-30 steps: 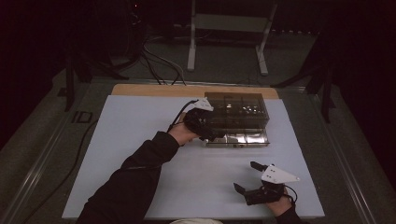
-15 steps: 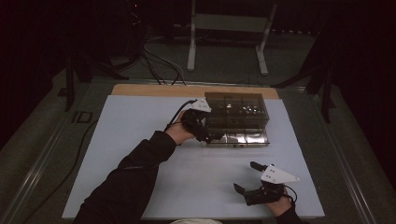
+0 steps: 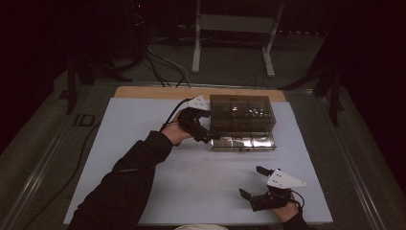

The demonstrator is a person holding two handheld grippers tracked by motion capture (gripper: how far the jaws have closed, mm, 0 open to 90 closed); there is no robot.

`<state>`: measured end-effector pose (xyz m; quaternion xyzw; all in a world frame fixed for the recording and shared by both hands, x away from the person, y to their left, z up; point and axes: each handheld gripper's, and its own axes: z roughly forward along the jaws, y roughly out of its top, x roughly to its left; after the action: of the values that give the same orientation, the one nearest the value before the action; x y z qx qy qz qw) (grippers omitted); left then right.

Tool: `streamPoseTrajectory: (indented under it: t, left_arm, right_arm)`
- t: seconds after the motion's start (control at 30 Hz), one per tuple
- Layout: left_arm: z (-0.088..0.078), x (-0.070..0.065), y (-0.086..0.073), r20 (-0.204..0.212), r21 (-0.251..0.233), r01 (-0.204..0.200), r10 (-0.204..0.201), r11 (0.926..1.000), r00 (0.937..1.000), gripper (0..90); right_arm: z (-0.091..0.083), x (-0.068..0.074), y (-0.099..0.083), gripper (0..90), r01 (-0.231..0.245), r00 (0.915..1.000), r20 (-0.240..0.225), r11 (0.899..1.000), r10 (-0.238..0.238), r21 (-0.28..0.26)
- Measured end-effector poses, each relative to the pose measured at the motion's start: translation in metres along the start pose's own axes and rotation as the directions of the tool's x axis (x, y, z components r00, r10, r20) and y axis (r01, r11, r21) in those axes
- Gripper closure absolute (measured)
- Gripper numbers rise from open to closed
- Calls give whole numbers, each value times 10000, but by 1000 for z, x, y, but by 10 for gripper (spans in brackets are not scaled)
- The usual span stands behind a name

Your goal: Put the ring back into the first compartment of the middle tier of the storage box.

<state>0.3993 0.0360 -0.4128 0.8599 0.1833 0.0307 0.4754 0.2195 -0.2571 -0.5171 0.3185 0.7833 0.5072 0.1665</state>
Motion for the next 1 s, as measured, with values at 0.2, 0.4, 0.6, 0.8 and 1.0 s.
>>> streamPoseTrajectory:
  t: [0.2, 0.4, 0.6, 0.8, 1.0]
  left_arm:
    - [-10, 3, -7, 191, 19, 54, -55, 10000, 9998, 11]
    - [-17, 4, -18, 185, 56, 52, -53, 10000, 9998, 11]
    - [-29, 5, -27, 200, 116, 122, -125, 9999, 9997, 11]
    - [-40, 6, -36, -55, 145, 170, -169, 9998, 9998, 11]
    - [-53, 6, -47, -108, 22, 224, -224, 9997, 9997, 11]
  right_arm:
    - [0, 0, 0, 0, -8, 10000, 8, 10000, 8, -28]
    - [0, 0, 0, 0, -6, 10000, 20, 10000, 6, -23]
    - [0, 0, 0, 0, -30, 10000, 20, 10000, 30, -1]
    - [0, 0, 0, 0, -55, 10000, 11, 10000, 55, -16]
    - [0, 1, 1, 0, -109, 9999, -21, 9999, 109, -48]
